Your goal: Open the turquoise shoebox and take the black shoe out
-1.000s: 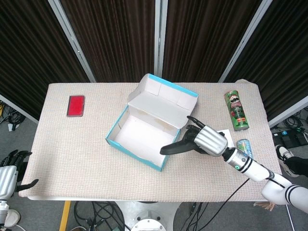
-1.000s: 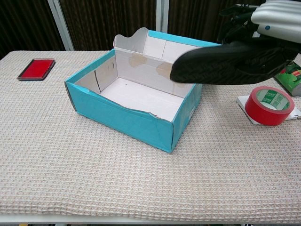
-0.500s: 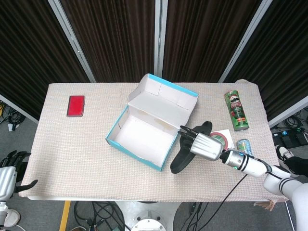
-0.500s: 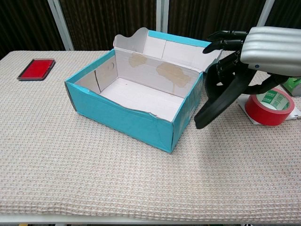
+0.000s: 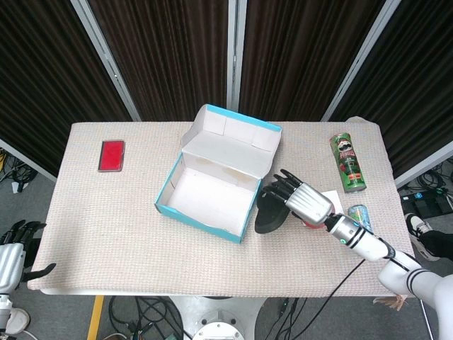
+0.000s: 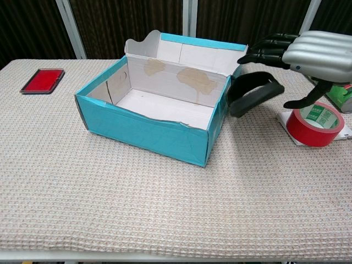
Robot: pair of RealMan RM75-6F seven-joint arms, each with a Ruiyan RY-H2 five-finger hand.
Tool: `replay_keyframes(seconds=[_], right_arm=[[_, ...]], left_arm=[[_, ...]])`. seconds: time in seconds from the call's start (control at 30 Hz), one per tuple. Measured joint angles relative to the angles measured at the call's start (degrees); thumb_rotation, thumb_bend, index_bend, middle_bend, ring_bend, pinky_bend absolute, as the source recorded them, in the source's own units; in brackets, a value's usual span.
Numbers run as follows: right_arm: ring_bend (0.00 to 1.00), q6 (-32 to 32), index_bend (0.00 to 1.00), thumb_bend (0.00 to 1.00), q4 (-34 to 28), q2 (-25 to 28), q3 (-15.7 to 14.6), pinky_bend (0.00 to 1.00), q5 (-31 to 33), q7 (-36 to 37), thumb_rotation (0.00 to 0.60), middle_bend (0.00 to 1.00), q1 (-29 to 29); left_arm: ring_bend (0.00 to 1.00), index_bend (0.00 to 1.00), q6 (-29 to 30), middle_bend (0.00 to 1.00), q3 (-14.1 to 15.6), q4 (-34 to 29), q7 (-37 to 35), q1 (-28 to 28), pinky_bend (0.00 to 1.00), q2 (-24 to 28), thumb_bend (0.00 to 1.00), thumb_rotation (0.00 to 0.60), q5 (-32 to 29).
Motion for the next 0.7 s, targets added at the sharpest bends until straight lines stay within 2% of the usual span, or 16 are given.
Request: replay_keyframes(seconds=[0.2, 0.3, 0.5, 0.7], right_arm=[[0.00, 4.72, 0.00, 0.10, -12.31, 8.67, 0.52, 0.00, 5.75, 5.80, 0.600, 0.04, -7.01], [0.00, 8.81, 0.00, 0.10, -15.60, 11.76, 0.71, 0.00, 8.73, 7.88, 0.600, 0.06, -11.96], [0.00, 16.26, 0.00, 0.12, -20.71, 14.37, 0.52, 0.00, 13.66, 10.24, 0.600, 0.08, -22.10], [0.00, 20.52, 0.00, 0.12, -24.93, 15.47, -0.30, 0.00, 14.54, 12.87, 0.600, 0.07, -28.05]], left_arm=[[0.08, 0.21, -0.69, 0.16, -0.38, 0.85, -0.49, -0.97, 0.18, -0.37, 0.02, 0.600, 0.49], [0.08, 0.21, -0.83, 0.16, -0.60, 1.06, -0.54, -1.30, 0.18, -0.42, 0.02, 0.600, 0.60], [0.08, 0.21, 0.14, 0.16, -1.26, 1.67, 2.42, -1.42, 0.18, -0.94, 0.02, 0.600, 0.27], [0.08, 0.21, 2.33, 0.16, -2.57, 2.87, 8.06, -1.47, 0.18, -3.03, 0.02, 0.600, -0.72]])
